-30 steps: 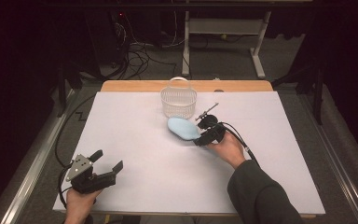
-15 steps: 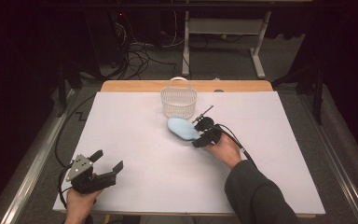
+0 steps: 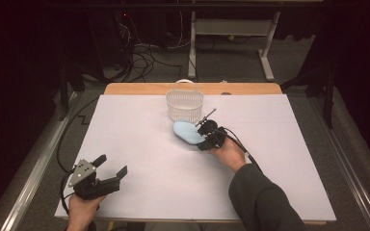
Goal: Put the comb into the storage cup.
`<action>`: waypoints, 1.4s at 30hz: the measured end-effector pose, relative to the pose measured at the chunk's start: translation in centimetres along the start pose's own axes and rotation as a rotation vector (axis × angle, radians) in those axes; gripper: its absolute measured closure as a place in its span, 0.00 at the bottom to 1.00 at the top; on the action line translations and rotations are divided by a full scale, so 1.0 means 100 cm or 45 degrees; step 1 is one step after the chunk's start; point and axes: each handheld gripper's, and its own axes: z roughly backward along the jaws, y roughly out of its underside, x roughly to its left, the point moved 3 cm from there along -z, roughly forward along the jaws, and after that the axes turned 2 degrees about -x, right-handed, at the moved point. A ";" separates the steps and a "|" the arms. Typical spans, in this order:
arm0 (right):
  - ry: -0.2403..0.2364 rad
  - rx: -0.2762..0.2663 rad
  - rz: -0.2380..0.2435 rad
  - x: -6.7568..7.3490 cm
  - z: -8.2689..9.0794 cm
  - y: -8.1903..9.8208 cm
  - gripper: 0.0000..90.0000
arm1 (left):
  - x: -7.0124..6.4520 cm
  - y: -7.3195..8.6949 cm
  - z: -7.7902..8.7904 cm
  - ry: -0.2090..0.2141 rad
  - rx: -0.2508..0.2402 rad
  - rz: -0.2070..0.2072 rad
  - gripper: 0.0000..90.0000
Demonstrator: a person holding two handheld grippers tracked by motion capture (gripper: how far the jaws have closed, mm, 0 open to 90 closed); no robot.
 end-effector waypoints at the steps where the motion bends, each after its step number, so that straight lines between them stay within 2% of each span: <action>1: 0.001 0.001 0.003 0.000 0.000 0.000 0.69 | 0.000 0.000 0.000 0.000 -0.002 0.001 0.11; 15: -0.010 0.018 0.059 0.002 0.002 0.002 0.77 | 0.000 0.000 0.001 -0.001 -0.005 0.001 0.11; 17: -0.014 0.024 0.051 0.003 0.003 0.003 0.77 | 0.000 0.000 0.001 0.000 -0.005 0.001 0.11; 19: -0.018 0.019 0.072 0.002 0.003 0.003 0.78 | 0.000 0.000 0.000 -0.001 -0.003 0.001 0.11; 24: -0.019 0.026 0.052 0.004 0.004 0.004 0.78 | -0.001 0.000 0.001 0.003 -0.005 -0.001 0.11; 34: -0.019 0.008 0.083 0.005 0.008 0.010 0.78 | -0.003 0.000 -0.001 0.011 0.003 -0.001 0.11; 37: -0.020 -0.008 0.069 0.006 0.013 0.012 0.78 | -0.004 0.000 -0.001 0.014 0.006 0.001 0.11; 42: -0.026 -0.042 0.099 0.009 0.022 0.014 0.78 | -0.005 0.001 -0.001 0.013 0.007 -0.003 0.11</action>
